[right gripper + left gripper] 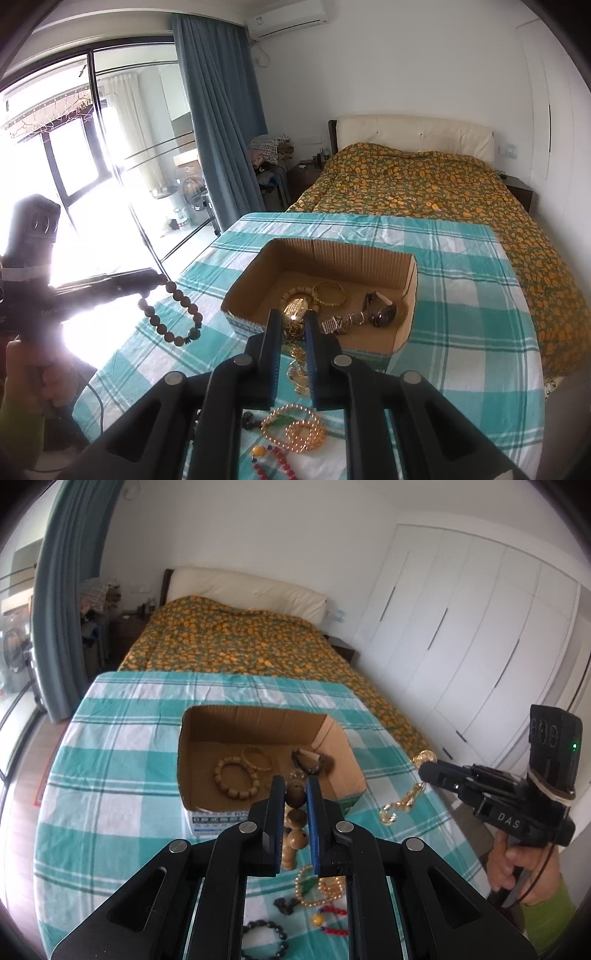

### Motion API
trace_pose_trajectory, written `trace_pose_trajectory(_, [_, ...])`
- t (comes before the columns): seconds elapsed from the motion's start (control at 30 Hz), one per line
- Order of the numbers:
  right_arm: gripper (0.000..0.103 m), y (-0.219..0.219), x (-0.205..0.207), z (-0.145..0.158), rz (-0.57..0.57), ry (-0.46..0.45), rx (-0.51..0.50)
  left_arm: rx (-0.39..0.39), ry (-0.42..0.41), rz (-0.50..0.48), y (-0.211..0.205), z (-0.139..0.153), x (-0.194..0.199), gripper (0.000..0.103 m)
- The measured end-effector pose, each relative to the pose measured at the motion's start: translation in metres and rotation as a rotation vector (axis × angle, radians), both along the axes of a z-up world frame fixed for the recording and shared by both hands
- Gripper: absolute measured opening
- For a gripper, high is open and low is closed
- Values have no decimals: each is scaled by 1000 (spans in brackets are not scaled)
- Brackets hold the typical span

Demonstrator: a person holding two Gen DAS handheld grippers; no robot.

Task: Organize jewelry
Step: 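Carry both items into the cardboard box and open both tools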

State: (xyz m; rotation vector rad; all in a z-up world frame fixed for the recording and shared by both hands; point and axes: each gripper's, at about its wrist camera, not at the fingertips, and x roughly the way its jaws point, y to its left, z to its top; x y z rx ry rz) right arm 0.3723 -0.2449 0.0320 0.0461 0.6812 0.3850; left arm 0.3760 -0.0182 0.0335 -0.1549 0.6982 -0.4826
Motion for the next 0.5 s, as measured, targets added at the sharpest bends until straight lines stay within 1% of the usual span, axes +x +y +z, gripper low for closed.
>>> trace_pose_trajectory(0.1, [12,7,24,1,5,4,2,8,0,7,-4,0,23,9])
trace_pose_trajectory(0.23, [12,15,56,-7,-3,17,-28,19,19,15,-10,-9,54,9])
trace_pose_trajectory(0.33, [12,16,82,-22,-22,41,-75,30,40,26,-14,-20,77,9])
trace_pose_trajectory(0.5, [12,3,114,-57,-50,126,-98,45,101,49,-13,-52,110,9])
